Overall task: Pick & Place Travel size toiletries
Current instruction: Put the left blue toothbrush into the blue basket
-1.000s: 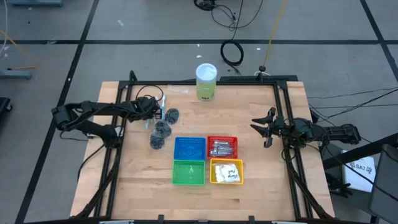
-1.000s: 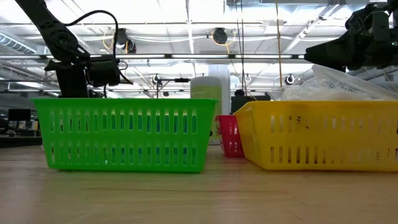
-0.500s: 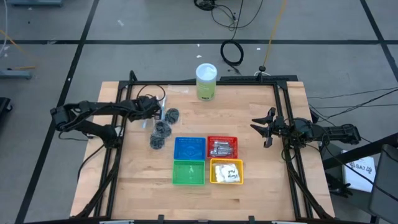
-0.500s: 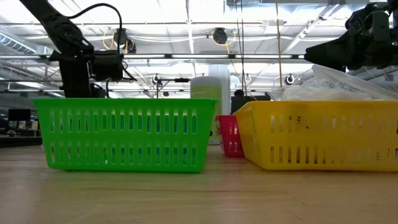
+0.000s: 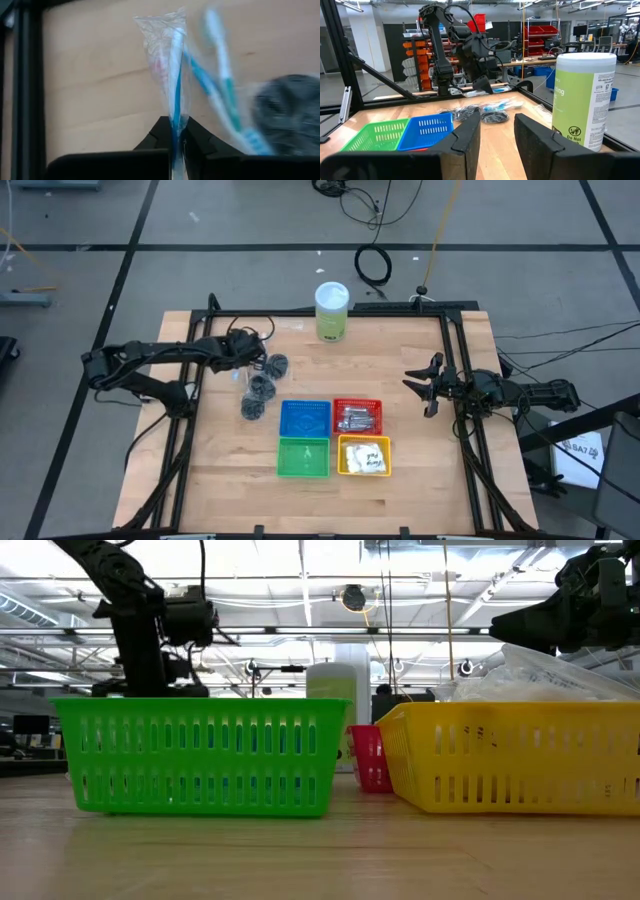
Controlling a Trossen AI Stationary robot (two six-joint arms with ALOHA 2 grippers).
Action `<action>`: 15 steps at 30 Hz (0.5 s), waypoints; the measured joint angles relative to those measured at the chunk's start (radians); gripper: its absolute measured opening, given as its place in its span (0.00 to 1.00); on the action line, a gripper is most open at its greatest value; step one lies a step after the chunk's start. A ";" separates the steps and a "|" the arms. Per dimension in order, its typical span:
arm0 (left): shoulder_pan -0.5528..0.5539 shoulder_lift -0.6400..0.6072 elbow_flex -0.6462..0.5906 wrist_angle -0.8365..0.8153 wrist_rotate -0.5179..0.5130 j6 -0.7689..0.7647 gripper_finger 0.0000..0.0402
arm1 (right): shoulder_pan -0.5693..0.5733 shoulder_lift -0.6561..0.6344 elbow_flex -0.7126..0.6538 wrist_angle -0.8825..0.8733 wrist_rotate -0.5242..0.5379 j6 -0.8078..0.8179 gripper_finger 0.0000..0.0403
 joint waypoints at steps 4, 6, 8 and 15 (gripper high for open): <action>-0.035 0.000 0.044 0.002 -0.003 0.049 0.03 | 0.000 0.000 0.000 0.000 0.000 0.000 0.27; -0.054 0.000 0.068 0.009 -0.010 0.084 0.04 | 0.000 0.000 0.000 0.000 0.000 0.000 0.27; -0.076 0.000 0.092 0.018 -0.009 0.126 0.03 | 0.000 0.000 0.000 0.000 0.000 0.000 0.27; -0.188 -0.001 0.139 0.190 0.042 0.403 0.05 | 0.000 0.000 0.000 0.000 0.000 0.000 0.27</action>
